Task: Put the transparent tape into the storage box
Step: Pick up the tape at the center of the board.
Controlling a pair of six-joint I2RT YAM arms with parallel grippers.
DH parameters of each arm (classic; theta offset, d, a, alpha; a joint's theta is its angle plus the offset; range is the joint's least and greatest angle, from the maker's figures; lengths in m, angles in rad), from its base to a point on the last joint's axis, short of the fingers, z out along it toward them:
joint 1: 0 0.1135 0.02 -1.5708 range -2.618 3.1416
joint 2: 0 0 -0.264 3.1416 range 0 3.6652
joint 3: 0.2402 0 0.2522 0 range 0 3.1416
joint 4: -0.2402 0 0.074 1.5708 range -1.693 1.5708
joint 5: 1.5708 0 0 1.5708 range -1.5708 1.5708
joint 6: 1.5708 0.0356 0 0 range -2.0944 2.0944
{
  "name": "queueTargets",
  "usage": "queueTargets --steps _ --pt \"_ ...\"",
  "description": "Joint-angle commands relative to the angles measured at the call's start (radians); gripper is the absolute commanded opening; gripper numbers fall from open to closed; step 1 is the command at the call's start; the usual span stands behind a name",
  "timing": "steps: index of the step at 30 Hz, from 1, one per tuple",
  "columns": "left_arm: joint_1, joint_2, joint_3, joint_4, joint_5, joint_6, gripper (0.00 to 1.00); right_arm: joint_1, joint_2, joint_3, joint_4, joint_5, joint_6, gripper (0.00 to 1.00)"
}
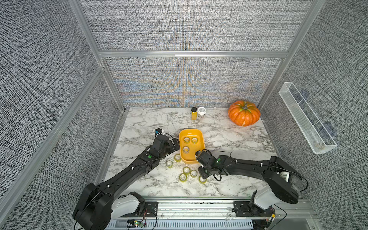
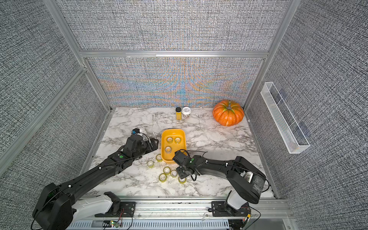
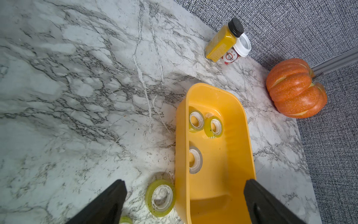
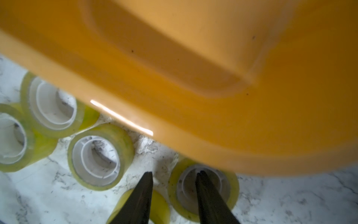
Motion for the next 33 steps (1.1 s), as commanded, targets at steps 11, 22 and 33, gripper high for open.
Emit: queueTargets --steps 11,22,33 --pt "0.000 -0.024 -0.004 -0.011 -0.033 0.019 1.00 0.020 0.041 -0.003 -0.022 0.066 0.034 0.31" --pt "0.001 -0.071 -0.012 -0.028 -0.047 0.009 1.00 0.019 -0.122 -0.011 -0.098 0.084 0.025 0.00" --pt "0.001 -0.133 -0.032 -0.060 -0.055 -0.007 1.00 0.016 -0.342 0.036 -0.185 0.067 0.011 0.00"
